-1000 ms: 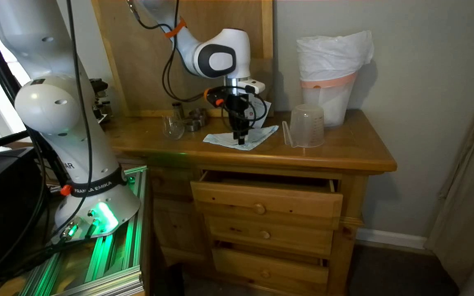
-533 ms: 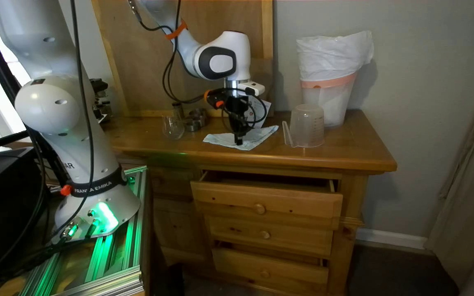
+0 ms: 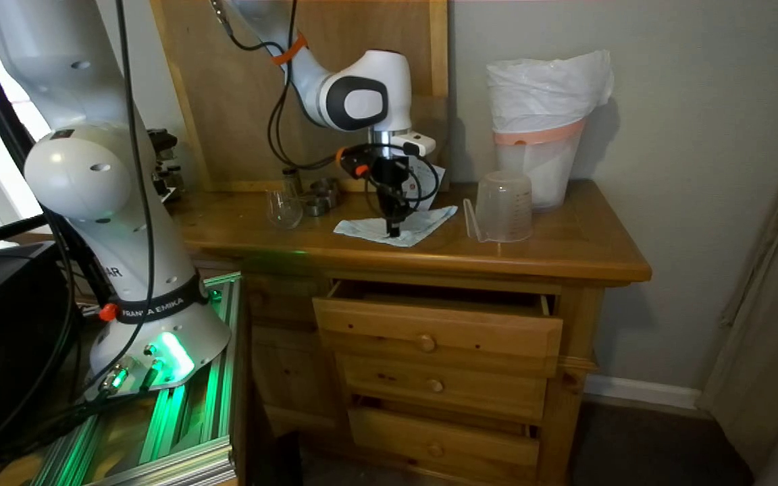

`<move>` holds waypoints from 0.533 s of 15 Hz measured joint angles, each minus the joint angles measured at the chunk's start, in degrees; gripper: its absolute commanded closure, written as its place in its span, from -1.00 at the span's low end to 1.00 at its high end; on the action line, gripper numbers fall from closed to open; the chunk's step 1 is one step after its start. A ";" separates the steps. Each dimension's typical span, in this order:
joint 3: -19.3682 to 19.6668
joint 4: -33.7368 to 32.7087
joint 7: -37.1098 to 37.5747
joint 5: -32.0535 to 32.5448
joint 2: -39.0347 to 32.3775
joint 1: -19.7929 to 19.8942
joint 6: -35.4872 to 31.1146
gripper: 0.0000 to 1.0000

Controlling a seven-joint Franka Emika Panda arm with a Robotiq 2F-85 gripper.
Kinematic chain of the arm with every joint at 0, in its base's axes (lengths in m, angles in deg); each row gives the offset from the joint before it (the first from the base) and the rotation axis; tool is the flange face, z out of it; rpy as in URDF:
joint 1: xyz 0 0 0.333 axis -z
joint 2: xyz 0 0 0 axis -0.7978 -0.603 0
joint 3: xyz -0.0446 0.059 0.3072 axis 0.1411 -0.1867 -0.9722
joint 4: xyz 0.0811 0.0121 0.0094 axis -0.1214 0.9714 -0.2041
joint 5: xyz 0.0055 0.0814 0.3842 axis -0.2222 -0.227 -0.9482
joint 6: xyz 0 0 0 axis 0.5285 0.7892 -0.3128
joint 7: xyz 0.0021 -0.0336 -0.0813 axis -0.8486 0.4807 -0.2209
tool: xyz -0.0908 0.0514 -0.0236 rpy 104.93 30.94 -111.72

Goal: Unfold the towel then lay it out on the counter.

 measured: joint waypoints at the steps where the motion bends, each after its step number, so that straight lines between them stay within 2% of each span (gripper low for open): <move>1: 0.00 -0.06 0.00 0.00 0.02 0.00 -0.10 0.99; 8: -0.11 -0.53 0.00 -0.05 0.21 -0.09 -0.15 0.94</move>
